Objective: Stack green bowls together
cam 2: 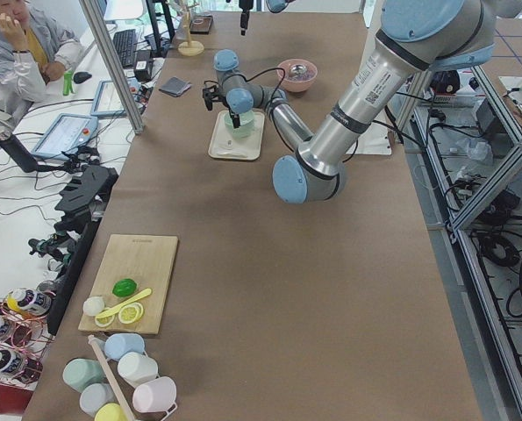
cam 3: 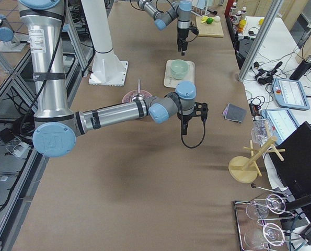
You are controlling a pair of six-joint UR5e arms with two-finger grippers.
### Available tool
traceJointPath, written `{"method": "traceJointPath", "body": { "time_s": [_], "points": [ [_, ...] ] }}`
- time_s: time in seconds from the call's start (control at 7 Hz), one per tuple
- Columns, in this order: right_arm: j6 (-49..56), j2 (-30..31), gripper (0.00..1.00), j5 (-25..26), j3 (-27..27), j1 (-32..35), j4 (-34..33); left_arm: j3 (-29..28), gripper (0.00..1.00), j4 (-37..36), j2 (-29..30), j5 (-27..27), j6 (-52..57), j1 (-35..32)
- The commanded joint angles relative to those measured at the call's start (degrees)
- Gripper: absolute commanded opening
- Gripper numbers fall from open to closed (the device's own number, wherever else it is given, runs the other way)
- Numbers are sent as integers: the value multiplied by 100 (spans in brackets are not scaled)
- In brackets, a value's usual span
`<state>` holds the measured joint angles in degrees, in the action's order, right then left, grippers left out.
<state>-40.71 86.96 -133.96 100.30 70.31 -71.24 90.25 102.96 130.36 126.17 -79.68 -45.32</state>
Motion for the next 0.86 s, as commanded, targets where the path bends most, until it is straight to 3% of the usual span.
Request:
{"method": "traceJointPath", "body": {
  "time_s": [0.0,0.14,0.29,0.57,0.71],
  "points": [
    [193,93,100,-7,7,227,-4,1583,99,-808,-1583,259,2180,-887],
    [769,233,100,-16,-37,385,-21,2088,99,-1196,-2427,259,3682,-1361],
    [1123,330,100,-16,-89,587,-21,2171,99,-1235,-3019,285,4836,-1896],
    [1520,444,100,-16,-142,834,-30,1945,99,-1261,-3909,503,7350,-3204],
    [1957,471,100,-34,-264,1035,-143,1465,99,-1261,-4026,705,8310,-3803]
  ]
}}
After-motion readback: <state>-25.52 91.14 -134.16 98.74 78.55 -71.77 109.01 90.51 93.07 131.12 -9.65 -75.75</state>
